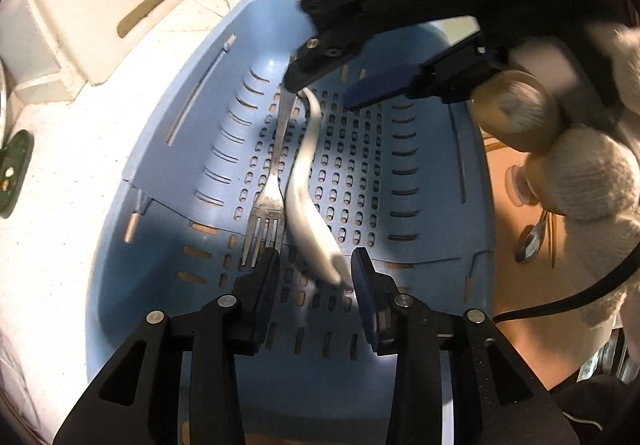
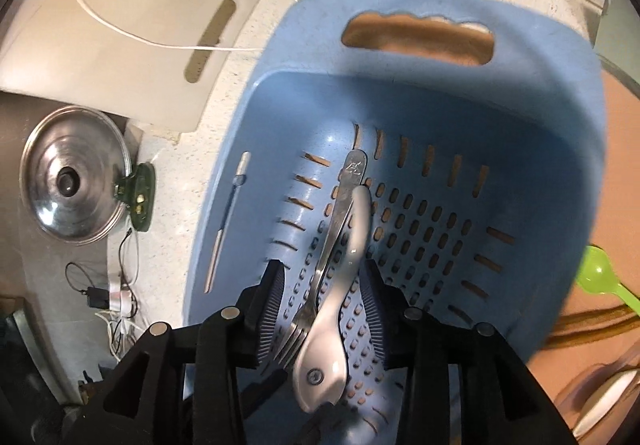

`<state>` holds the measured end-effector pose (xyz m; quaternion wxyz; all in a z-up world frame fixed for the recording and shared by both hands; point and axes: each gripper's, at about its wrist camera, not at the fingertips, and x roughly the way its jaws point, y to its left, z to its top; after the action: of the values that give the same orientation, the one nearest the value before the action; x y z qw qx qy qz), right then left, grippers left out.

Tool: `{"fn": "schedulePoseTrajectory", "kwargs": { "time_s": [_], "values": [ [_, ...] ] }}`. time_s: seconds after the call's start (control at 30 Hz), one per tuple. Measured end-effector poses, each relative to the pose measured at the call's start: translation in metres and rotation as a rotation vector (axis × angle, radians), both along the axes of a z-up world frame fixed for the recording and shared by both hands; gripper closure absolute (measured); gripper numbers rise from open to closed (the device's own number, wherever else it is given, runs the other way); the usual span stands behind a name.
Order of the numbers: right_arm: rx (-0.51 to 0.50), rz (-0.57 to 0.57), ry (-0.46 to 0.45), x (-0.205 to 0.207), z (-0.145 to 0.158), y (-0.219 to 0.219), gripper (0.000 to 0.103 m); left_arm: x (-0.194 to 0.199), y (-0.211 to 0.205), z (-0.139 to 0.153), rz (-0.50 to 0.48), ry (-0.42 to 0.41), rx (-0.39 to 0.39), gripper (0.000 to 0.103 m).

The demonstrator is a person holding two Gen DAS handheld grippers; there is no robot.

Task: Organize utensils
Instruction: 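Open the left tool to release the white spoon, withdraw upward, then move the left tool over the utensil pile toward the chopsticks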

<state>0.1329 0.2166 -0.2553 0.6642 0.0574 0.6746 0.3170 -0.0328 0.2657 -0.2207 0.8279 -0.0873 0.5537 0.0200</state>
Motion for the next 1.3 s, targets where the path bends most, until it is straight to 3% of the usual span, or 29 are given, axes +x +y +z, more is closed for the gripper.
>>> {"fn": "schedulePoseTrajectory", "kwargs": {
  "time_s": [0.3, 0.43, 0.67, 0.9, 1.3],
  "values": [
    [0.120, 0.005, -0.029, -0.015, 0.039, -0.063, 0.065, -0.017, -0.009, 0.036, -0.005, -0.074, 0.031, 0.067],
    [0.168, -0.017, -0.064, -0.024, 0.059, -0.112, 0.065, -0.020, -0.024, 0.049, -0.029, -0.121, 0.034, 0.067],
    [0.155, -0.136, -0.173, -0.034, 0.080, -0.218, 0.065, -0.013, -0.065, 0.059, -0.117, -0.164, 0.022, 0.067],
    [0.137, -0.292, -0.172, -0.037, 0.075, -0.315, 0.065, -0.002, -0.107, 0.059, -0.206, -0.171, -0.006, 0.067],
    [0.142, -0.420, -0.101, -0.042, 0.040, -0.372, 0.065, 0.012, -0.183, 0.028, -0.378, -0.090, -0.052, 0.067]
  ]
}}
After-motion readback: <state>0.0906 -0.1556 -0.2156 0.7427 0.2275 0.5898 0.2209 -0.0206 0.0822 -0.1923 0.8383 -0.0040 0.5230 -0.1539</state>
